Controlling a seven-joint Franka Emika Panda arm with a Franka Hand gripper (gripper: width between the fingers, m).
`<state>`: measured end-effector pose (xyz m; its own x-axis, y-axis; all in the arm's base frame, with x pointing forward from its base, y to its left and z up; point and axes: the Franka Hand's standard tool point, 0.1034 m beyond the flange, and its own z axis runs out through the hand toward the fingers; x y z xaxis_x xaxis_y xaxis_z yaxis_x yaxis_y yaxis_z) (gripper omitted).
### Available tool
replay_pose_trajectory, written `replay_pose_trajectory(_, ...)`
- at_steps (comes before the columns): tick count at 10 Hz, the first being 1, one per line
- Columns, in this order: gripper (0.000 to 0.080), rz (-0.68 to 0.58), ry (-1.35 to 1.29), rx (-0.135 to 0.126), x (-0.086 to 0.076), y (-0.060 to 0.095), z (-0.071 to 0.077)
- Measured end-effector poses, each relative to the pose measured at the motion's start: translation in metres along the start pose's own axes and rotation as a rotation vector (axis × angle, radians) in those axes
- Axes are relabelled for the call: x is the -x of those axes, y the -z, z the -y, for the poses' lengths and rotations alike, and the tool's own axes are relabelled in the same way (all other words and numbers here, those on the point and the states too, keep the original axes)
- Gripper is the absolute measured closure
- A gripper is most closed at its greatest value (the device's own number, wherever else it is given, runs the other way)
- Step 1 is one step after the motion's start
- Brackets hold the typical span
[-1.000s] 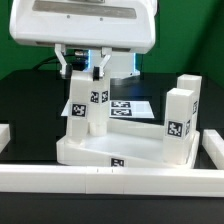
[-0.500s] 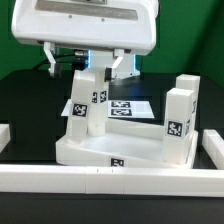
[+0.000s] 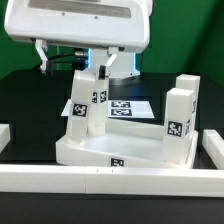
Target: Assemble desk
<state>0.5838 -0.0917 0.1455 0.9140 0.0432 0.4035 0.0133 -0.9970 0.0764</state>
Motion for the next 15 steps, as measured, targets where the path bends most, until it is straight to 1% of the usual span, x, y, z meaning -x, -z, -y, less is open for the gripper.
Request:
replay_pose_trajectory(1,0.0150,0.014,0.005,-0.018,-0.005,0.007,-0.002)
replay_pose_trajectory(2,0.0150,0.010,0.000,-0.017,-0.008,0.010,-0.004)
replay_pose_trajectory(4,0.0150,0.042,-0.006,-0.037,-0.004,0.007,0.001)
replay_pose_trajectory(5,0.0150,0.054,-0.007,-0.042,-0.002,0.007,0.001)
replay_pose_trajectory(6,0.0150,0.133,0.004,-0.073,0.004,0.004,0.003)
replay_pose_trajectory(7,0.0150,0.184,0.000,-0.090,0.002,0.005,0.004)
replay_pose_trajectory(8,0.0150,0.265,-0.002,-0.113,0.007,0.005,0.008)
replay_pose_trajectory(9,0.0150,0.371,0.013,-0.131,0.011,0.004,0.007)
replay_pose_trajectory(10,0.0150,0.427,0.023,-0.132,0.012,0.002,-0.001)
replay_pose_trajectory(11,0.0150,0.490,0.013,-0.144,0.017,0.002,0.000)
replay_pose_trajectory(12,0.0150,0.554,0.018,-0.159,0.018,0.002,0.004)
replay_pose_trajectory(13,0.0150,0.547,0.020,-0.155,0.014,0.000,0.004)
replay_pose_trajectory(14,0.0150,0.549,0.024,-0.153,0.015,-0.001,0.004)
replay_pose_trajectory(15,0.0150,0.549,0.058,-0.128,0.013,-0.004,0.006)
